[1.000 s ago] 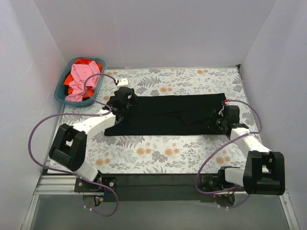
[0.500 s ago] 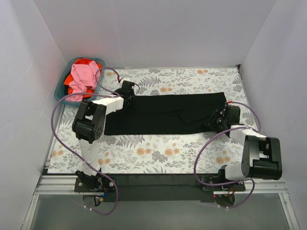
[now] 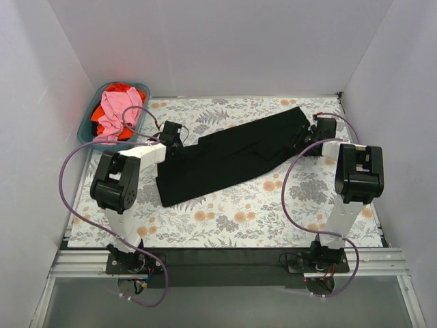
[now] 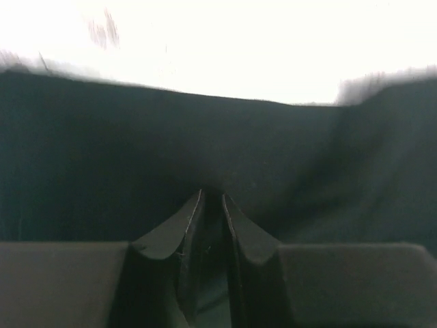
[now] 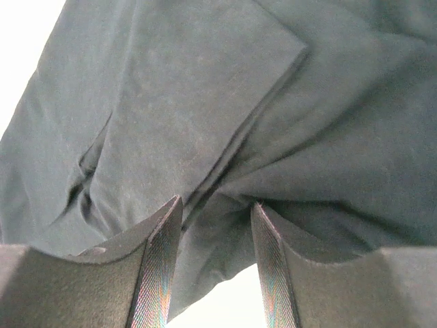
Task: Fold and stack the t-shirts
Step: Fold the tshirt
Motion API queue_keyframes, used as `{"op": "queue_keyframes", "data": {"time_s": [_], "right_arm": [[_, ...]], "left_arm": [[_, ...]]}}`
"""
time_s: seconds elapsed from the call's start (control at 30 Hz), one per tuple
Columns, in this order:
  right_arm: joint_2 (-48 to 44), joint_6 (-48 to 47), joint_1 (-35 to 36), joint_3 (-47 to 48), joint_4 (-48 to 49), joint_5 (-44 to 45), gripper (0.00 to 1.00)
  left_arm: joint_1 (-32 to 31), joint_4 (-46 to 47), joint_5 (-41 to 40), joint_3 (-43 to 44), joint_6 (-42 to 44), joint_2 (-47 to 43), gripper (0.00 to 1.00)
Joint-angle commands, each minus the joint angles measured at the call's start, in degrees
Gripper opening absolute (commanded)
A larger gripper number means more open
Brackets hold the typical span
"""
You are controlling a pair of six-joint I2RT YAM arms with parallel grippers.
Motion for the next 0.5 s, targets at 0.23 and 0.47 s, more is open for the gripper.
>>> {"op": "queue_keyframes", "data": {"time_s": [0.23, 0.47], "right_arm": [[18.8, -7.8, 0.2, 27.4, -12.1, -2.9, 0.53], [9.5, -12.4, 2.6, 27.1, -15.7, 2.8, 0.60]], "left_arm": [[-18.2, -10.5, 28.7, -25.0, -14.9, -17.2, 0.26], [-21.9, -14.8, 19.9, -20.9, -16.0, -26.8, 0.64]]}}
